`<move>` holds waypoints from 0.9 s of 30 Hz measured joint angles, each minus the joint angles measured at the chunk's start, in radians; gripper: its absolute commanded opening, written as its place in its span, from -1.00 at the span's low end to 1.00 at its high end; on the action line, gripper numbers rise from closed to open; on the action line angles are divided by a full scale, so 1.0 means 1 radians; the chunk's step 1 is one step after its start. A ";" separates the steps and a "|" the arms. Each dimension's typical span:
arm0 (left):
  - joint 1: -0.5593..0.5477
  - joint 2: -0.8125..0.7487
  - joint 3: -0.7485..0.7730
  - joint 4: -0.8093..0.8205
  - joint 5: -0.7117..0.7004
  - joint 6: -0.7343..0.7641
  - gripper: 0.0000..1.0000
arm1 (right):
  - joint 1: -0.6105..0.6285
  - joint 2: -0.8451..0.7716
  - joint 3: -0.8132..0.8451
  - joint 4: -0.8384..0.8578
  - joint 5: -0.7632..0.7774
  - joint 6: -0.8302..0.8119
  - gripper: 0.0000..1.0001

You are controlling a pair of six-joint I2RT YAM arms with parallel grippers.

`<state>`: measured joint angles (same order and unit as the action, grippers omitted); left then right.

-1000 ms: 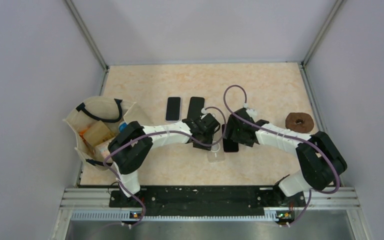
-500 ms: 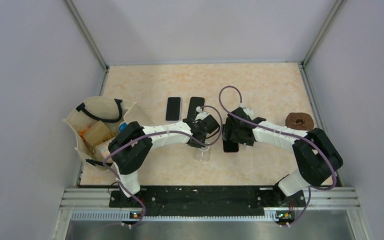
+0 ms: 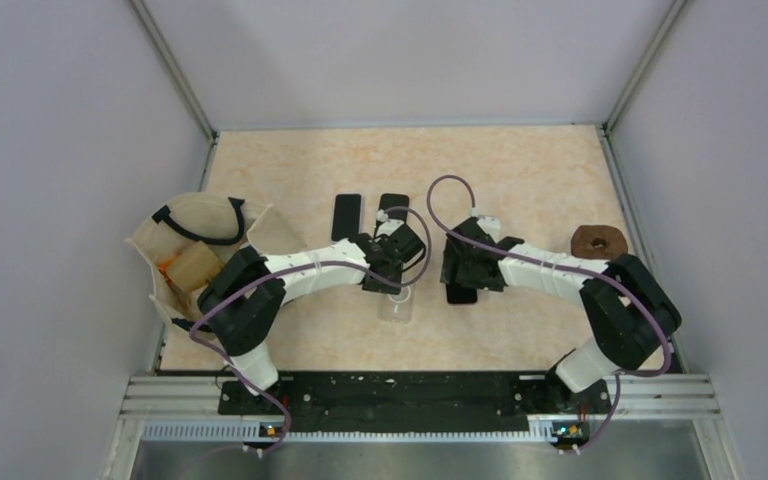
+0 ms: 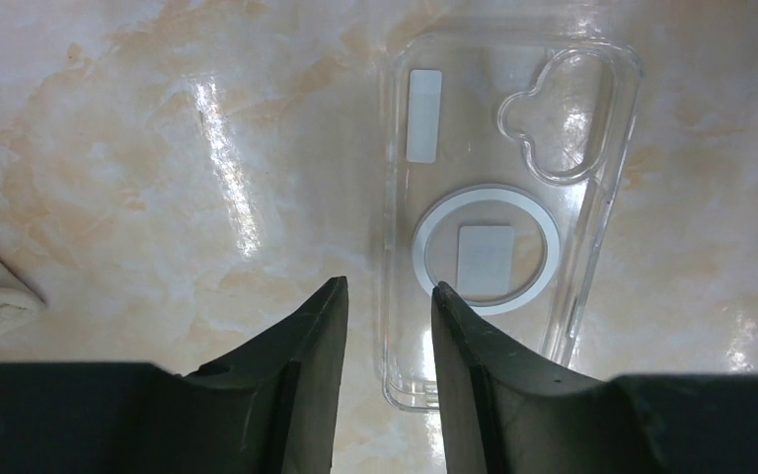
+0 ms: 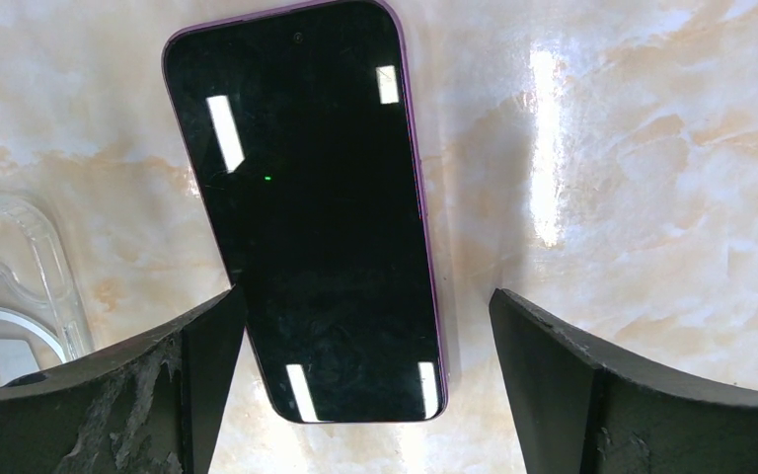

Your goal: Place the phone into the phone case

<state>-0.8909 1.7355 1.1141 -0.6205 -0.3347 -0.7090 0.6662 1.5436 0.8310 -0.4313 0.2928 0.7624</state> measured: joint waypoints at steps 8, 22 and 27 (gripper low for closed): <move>0.044 -0.088 -0.024 0.018 0.071 -0.005 0.03 | 0.004 -0.016 -0.018 0.016 -0.005 -0.010 0.88; 0.177 -0.204 -0.049 0.045 0.204 -0.003 0.03 | 0.034 0.003 0.002 0.008 -0.003 -0.027 0.88; 0.187 -0.204 -0.054 0.053 0.246 -0.004 0.03 | 0.066 0.049 0.043 -0.032 0.031 -0.031 0.86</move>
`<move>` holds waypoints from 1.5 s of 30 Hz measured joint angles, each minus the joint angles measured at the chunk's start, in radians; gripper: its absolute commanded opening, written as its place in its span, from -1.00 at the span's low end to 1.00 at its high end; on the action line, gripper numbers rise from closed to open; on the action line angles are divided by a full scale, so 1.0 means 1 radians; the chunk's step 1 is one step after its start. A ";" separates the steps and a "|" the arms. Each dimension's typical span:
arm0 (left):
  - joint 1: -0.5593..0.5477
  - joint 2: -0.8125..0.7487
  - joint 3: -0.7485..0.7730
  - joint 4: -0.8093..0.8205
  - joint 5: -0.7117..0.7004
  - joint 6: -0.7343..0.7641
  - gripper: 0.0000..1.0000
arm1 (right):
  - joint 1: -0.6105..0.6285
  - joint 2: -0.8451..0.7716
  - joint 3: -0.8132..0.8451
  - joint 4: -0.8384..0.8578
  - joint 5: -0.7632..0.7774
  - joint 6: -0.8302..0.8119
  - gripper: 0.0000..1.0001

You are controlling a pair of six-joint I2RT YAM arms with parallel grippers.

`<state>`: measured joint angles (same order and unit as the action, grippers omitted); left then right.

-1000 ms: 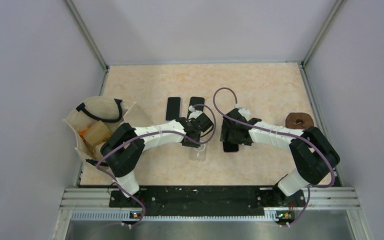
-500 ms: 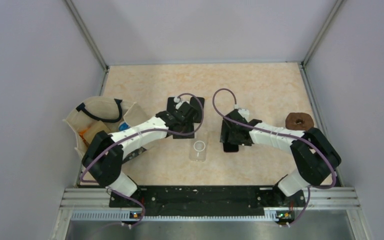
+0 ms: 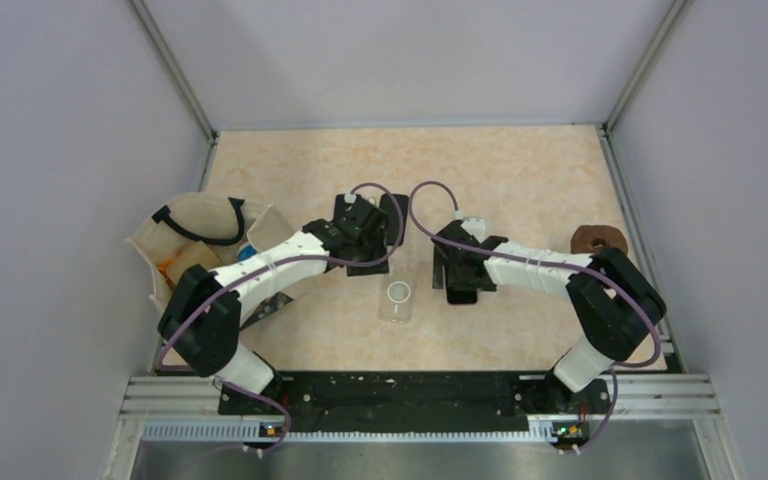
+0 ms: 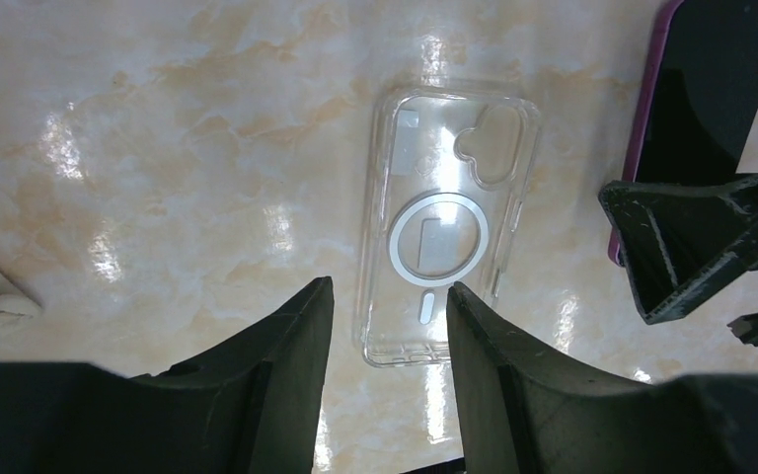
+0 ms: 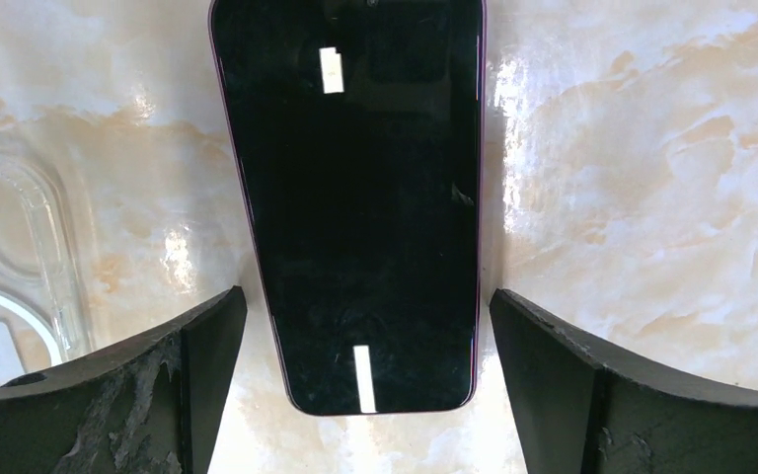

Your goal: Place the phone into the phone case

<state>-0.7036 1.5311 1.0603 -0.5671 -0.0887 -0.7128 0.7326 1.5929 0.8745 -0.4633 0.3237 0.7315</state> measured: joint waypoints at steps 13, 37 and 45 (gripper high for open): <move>0.028 0.109 0.084 0.057 0.190 -0.031 0.14 | 0.013 -0.015 -0.032 0.043 0.029 -0.009 -0.02; 0.024 0.540 0.298 0.357 0.530 -0.203 -0.01 | -0.064 -0.200 -0.252 0.333 -0.248 -0.048 -0.01; 0.016 0.569 0.298 0.413 0.570 -0.235 -1.00 | -0.103 -0.208 -0.259 0.341 -0.314 -0.021 0.61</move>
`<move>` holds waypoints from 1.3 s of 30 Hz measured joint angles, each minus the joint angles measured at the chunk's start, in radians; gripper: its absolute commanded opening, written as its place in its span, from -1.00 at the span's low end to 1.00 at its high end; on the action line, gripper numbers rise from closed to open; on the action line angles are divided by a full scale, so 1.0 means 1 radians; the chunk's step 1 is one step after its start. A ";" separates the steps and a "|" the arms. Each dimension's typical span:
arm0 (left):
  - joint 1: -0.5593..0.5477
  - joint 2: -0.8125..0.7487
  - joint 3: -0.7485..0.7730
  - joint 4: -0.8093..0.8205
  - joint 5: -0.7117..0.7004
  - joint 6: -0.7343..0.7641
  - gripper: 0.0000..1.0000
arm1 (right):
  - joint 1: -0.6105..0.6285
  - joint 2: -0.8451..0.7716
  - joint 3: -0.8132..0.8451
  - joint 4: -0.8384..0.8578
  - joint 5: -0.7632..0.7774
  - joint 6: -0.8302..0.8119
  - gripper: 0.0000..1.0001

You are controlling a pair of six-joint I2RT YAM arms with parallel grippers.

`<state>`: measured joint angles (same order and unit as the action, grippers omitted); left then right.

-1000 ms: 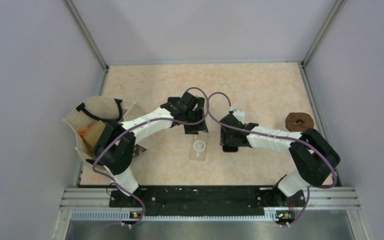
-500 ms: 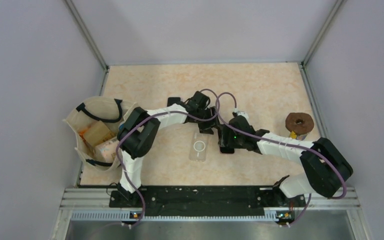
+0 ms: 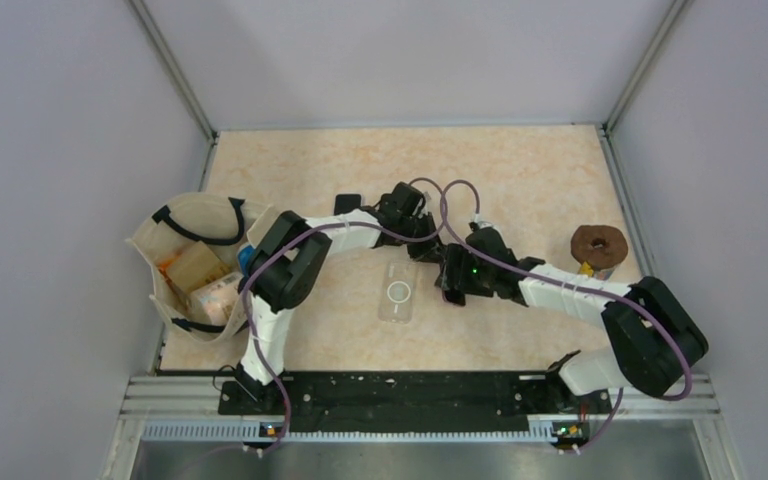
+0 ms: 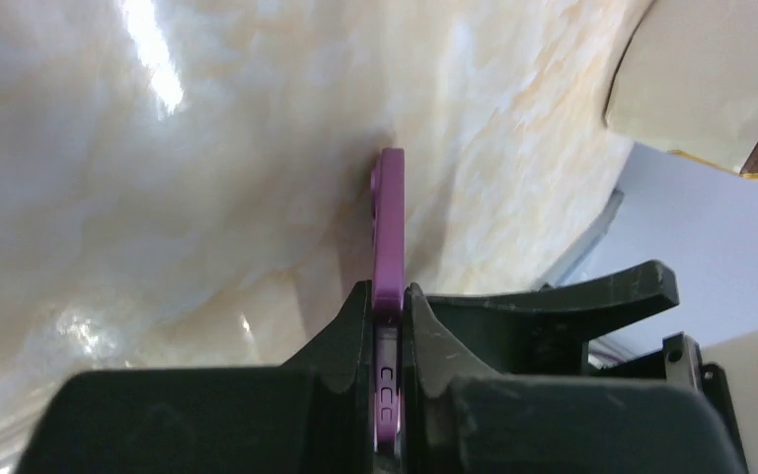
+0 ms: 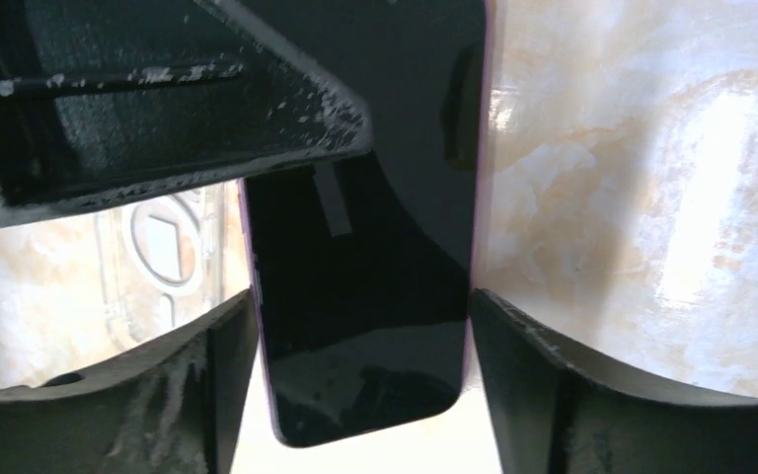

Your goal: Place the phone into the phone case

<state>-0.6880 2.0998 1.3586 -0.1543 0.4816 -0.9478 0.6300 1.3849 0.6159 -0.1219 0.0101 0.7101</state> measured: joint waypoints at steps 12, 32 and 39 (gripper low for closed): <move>0.056 -0.054 -0.061 0.069 0.100 0.027 -1.00 | -0.088 -0.114 0.002 -0.091 -0.151 -0.036 0.87; 0.209 -0.348 -0.341 0.590 0.526 -0.133 -1.00 | -0.232 -0.110 0.040 0.395 -0.754 0.139 0.00; 0.219 -0.351 -0.355 0.721 0.568 -0.214 -0.84 | -0.242 -0.088 0.037 0.476 -0.785 0.232 -0.70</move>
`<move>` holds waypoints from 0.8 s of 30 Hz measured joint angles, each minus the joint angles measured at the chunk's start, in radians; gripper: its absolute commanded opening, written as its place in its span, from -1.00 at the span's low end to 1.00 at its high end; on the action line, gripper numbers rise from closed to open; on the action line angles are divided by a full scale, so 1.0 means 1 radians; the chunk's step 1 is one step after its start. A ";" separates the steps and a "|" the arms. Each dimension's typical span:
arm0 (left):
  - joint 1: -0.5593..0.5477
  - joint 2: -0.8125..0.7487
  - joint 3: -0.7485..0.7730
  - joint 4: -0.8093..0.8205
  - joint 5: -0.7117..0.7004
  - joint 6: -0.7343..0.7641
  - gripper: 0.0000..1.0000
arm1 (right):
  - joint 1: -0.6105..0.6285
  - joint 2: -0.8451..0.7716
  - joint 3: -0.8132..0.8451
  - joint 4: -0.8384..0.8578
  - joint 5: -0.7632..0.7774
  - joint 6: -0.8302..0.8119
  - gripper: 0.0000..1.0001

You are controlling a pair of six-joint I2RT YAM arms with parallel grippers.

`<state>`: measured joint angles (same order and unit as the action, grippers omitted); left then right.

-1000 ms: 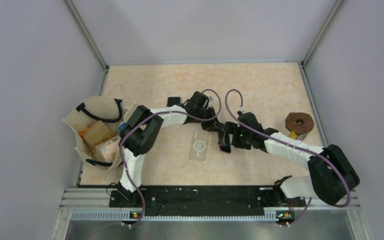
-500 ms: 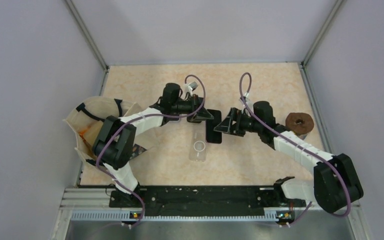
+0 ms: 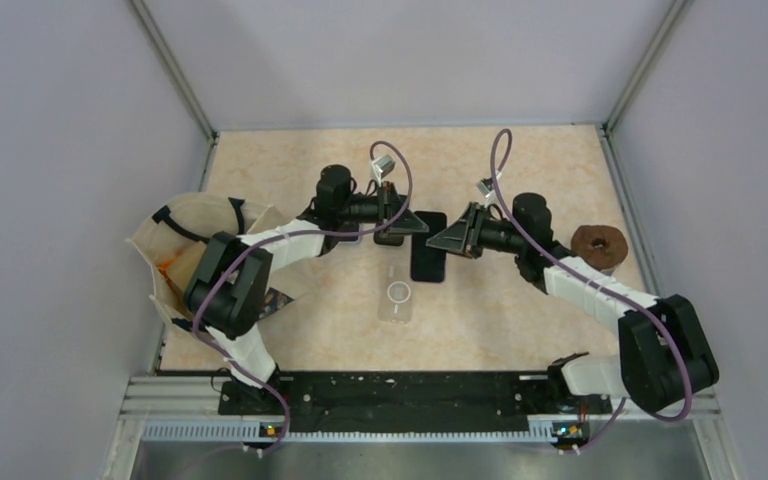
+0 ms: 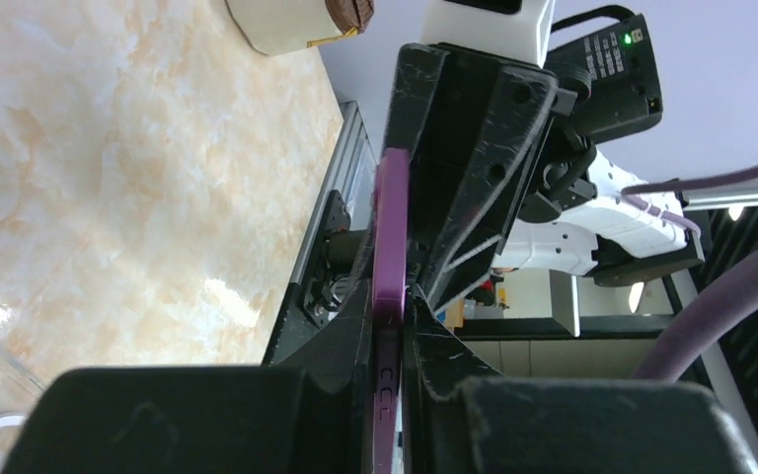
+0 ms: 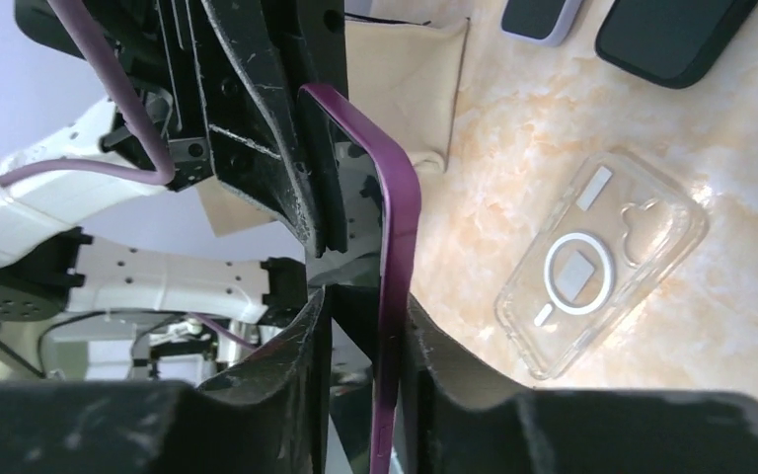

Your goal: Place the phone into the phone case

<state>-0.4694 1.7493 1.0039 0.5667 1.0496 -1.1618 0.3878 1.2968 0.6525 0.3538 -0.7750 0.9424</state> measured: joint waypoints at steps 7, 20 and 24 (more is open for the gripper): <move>0.004 -0.035 -0.003 -0.113 -0.049 0.092 0.13 | -0.003 -0.005 -0.004 0.021 -0.015 0.051 -1.00; -0.005 -0.225 0.046 -0.916 -0.714 0.397 -0.52 | 0.043 -0.007 -0.024 -0.132 0.206 0.018 -1.00; -0.006 -0.247 0.002 -0.988 -0.848 0.429 -0.79 | 0.149 0.053 -0.024 -0.140 0.304 0.023 -1.00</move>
<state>-0.4751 1.5024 1.0058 -0.4210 0.2012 -0.7330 0.5369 1.3502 0.6285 0.2142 -0.4706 0.9649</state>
